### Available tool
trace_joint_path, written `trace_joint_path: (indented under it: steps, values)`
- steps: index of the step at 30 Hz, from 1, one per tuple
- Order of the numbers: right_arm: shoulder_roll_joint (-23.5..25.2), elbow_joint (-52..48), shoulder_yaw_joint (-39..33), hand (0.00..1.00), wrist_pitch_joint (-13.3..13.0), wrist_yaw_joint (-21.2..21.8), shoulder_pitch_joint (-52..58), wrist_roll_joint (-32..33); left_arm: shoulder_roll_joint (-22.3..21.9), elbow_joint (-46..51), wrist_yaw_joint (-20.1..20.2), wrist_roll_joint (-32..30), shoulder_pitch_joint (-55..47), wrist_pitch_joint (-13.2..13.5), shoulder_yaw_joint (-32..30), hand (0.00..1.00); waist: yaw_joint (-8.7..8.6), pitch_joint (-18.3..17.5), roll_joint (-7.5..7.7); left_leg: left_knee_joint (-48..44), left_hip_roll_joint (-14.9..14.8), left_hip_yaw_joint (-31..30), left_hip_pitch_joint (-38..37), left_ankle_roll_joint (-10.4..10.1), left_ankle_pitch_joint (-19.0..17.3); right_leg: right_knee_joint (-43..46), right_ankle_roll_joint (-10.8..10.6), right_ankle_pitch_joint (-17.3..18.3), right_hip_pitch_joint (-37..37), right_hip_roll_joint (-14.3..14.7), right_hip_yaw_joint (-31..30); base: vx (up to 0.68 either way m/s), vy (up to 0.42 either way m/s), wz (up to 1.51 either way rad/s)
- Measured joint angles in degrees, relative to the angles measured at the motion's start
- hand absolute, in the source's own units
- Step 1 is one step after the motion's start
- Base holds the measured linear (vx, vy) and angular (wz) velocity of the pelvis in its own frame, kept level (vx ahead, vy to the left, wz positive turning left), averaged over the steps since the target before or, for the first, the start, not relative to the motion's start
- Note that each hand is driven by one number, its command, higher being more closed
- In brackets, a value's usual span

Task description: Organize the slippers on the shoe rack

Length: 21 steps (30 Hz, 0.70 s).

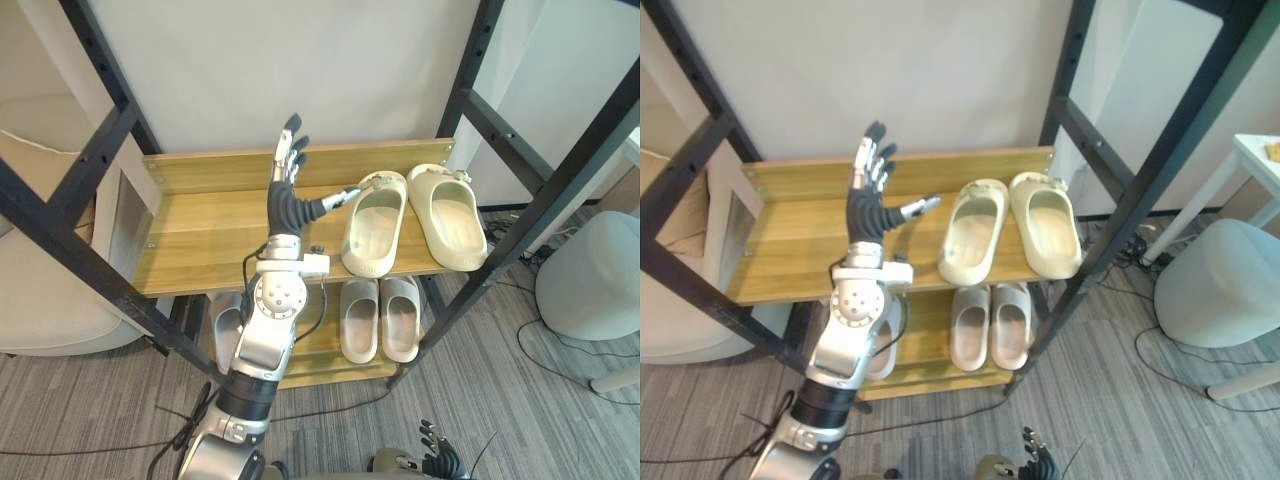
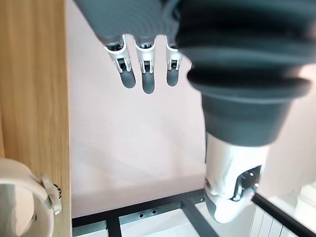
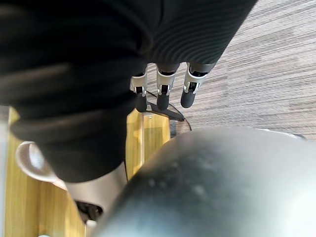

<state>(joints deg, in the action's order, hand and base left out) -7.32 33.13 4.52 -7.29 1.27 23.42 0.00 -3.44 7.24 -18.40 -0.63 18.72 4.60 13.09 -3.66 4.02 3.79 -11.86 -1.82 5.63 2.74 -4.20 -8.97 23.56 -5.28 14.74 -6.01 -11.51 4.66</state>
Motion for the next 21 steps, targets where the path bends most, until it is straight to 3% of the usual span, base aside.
trace_joint_path:
  steps: [6,21]
  values:
    - [0.0,1.5,0.1,0.0,0.1,-0.5,-0.1,0.0,0.1,-0.2,2.5,4.7,-4.3,0.1,2.2,0.0,0.42,-1.2,0.28,1.8,0.2,0.0,-0.8,0.0,0.8,0.1,0.2,0.3,0.0,-0.3,0.3,0.0,-0.01,0.02]
    - [0.1,1.8,0.1,0.0,0.4,-1.5,0.1,0.0,0.9,-8.8,5.1,5.5,-7.3,-0.5,3.8,0.0,0.5,-2.0,0.87,3.2,0.3,0.5,-1.5,-0.1,1.3,0.3,0.2,0.3,-0.1,-0.3,0.0,0.0,-0.003,-0.01]
